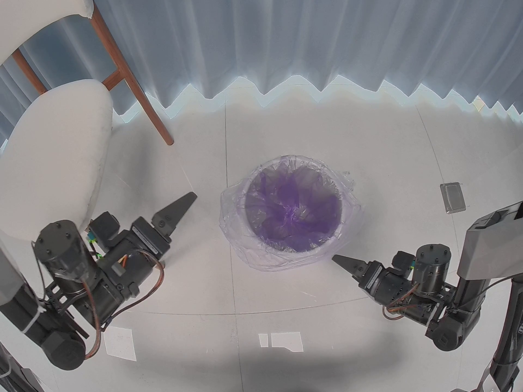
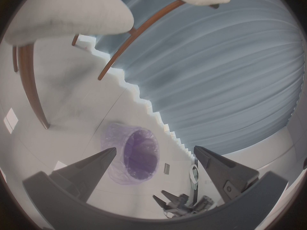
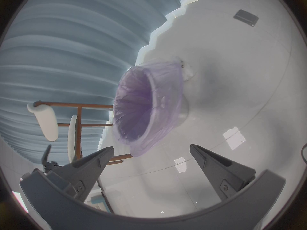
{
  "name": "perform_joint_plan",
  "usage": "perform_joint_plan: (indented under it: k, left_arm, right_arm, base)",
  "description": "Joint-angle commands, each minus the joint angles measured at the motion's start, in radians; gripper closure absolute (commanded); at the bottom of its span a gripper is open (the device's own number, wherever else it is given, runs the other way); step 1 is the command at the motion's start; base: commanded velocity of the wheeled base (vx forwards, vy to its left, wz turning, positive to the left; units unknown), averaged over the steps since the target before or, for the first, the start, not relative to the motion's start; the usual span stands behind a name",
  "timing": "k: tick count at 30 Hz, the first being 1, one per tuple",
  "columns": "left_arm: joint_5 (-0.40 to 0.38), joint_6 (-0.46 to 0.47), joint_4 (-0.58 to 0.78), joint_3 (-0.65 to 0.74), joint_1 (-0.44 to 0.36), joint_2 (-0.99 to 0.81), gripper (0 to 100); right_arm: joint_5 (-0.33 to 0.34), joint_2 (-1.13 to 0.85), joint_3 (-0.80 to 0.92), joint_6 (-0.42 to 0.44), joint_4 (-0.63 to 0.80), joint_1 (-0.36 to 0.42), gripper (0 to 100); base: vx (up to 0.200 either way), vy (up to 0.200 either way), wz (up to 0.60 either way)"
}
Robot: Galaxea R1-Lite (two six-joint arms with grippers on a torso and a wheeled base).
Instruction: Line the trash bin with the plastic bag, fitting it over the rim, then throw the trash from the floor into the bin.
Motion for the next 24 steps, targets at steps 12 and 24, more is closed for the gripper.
perform_joint_plan:
  k: [12,24]
  left_arm:
    - [0.001,0.019,0.000,0.234,0.002,-0.285,0]
    - [0.003,0.019,0.000,0.260,0.004,-0.291,0]
  right_arm:
    - [-0.005,0.260,-0.186,-0.115,-0.024,0.065,0]
    - [-0.041,0.353,-0.321,-0.110,-0.019,0.033,0]
  base:
    - [0.000,0.000,0.00]
    - [0.000,0.000,0.00]
